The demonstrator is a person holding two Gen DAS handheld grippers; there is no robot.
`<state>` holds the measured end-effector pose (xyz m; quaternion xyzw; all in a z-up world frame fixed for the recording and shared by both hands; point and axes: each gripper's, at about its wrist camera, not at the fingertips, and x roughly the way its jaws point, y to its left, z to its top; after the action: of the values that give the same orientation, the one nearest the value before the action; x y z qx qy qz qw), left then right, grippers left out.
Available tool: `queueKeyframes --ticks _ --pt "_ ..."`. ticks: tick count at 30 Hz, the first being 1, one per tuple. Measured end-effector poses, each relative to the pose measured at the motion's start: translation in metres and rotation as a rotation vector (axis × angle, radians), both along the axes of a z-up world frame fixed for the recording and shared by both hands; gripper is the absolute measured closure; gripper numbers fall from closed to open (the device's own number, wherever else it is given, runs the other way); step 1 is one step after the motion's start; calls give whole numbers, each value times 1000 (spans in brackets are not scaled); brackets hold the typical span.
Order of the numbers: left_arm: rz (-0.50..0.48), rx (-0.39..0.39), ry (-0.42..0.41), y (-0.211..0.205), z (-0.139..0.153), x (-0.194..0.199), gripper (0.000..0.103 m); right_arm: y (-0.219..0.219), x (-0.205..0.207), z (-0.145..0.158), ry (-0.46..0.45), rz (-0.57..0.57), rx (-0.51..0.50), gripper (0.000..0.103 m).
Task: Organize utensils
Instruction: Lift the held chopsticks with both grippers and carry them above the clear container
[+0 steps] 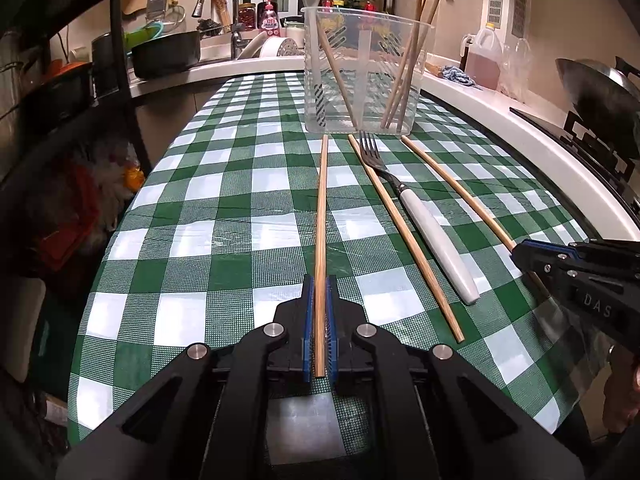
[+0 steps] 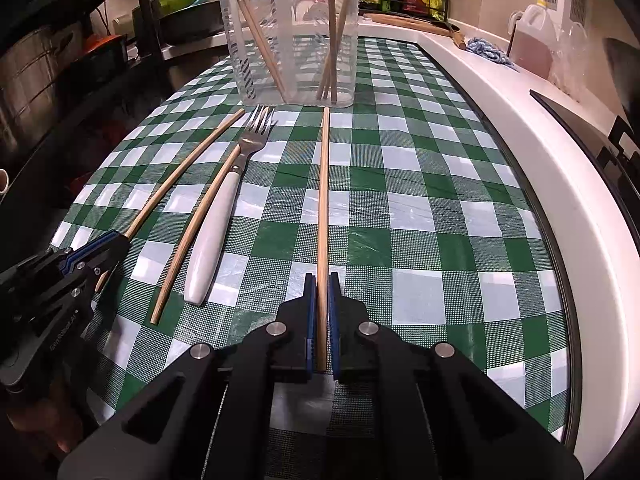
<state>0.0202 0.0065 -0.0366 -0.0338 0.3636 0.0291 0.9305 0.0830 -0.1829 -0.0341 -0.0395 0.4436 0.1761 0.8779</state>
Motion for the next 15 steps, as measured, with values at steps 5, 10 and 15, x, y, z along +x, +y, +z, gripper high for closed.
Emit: queueKeyframes --ticks 5,10,15 --pt "6 4 -5 -2 0 2 97 2 -1 0 -12 5 -6 97" --pt "9 -6 -12 -2 4 0 97 -1 -3 4 -26 -9 12 98" --pt "13 -9 -41 0 15 -8 97 -3 -12 25 -122 -15 26 98"
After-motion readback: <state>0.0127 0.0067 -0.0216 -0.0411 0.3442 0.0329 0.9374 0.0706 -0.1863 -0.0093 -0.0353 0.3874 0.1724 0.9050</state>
